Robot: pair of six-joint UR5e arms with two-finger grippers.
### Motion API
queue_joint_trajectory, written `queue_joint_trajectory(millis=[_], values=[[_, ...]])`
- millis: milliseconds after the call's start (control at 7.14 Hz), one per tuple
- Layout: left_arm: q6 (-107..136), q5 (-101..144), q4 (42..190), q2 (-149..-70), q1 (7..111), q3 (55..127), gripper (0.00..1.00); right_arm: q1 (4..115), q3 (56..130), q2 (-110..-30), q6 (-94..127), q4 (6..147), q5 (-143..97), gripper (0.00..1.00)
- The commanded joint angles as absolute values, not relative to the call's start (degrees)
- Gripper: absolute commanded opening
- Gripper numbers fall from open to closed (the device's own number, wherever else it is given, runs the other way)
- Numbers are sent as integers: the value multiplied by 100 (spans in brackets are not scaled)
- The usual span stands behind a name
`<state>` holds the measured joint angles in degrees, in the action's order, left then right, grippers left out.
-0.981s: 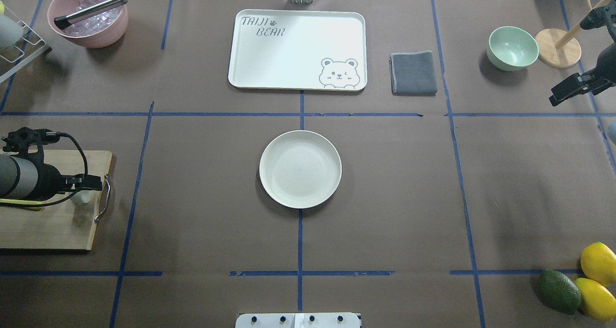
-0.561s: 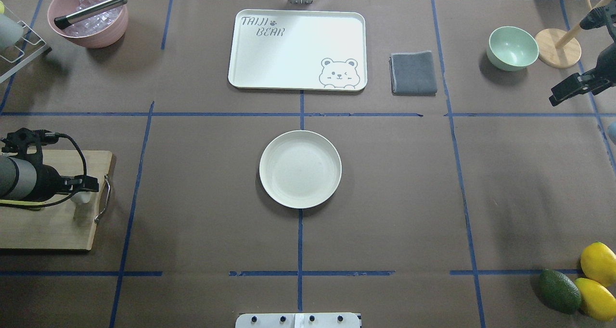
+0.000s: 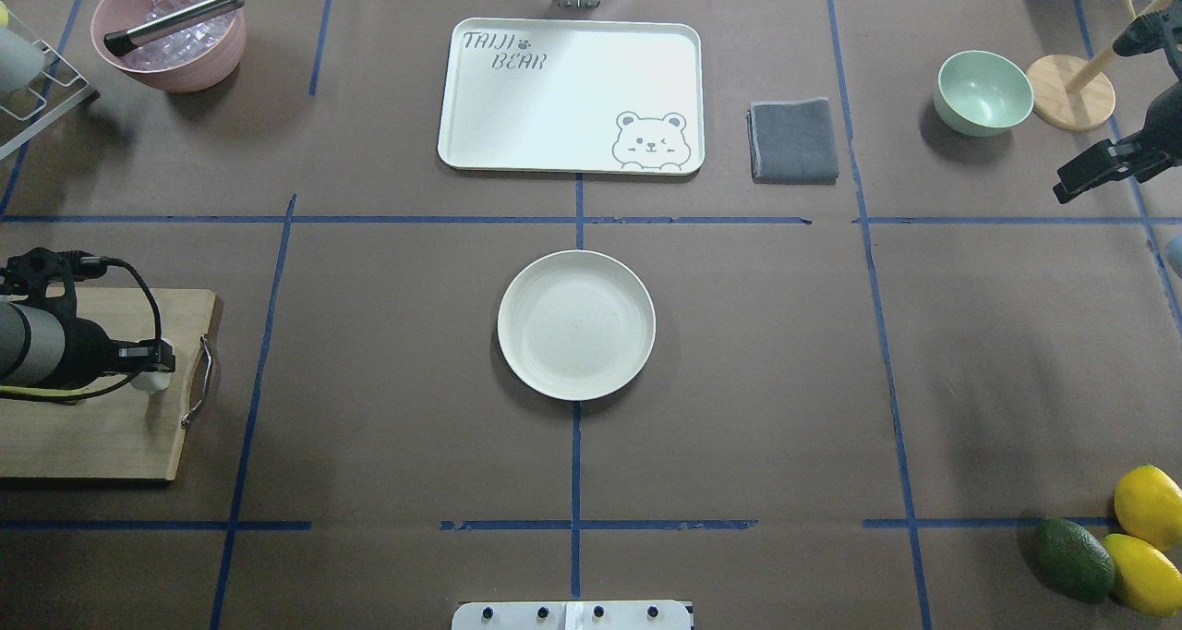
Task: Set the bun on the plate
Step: 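Grasp the small white bun on the cutting board with the left gripper, then carry the white bun with the left gripper over the white plate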
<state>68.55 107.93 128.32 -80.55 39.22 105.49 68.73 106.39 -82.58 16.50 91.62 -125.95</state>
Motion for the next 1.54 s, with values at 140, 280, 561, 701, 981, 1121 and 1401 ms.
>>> queue_joint_trajectory(millis=[140,280,561,701,981,1121,1401], values=[[6838,10837,12789,-7964,3955,10774,31,6899,10652,-8270,1644,9158,-12830,100],[6829,10985,12727,-7867,4007,11002,31,6943,10652,-8288,1635,9158,-12841,100],[6820,11267,12107,-8285,4130,11118,31,7127,10644,-8437,1608,9141,-12972,100],[6829,11259,11354,-8975,4148,11127,31,7293,10635,-8594,1391,9132,-13121,100],[6890,11241,9659,-10609,4114,11092,31,7872,10390,-8893,453,9141,-13210,100],[6925,11215,8937,-11383,4061,11005,31,8232,10110,-8955,-22,9132,-13393,100],[7439,11119,8630,-11908,3589,10821,31,8760,9644,-9079,-753,9132,-13525,100]])
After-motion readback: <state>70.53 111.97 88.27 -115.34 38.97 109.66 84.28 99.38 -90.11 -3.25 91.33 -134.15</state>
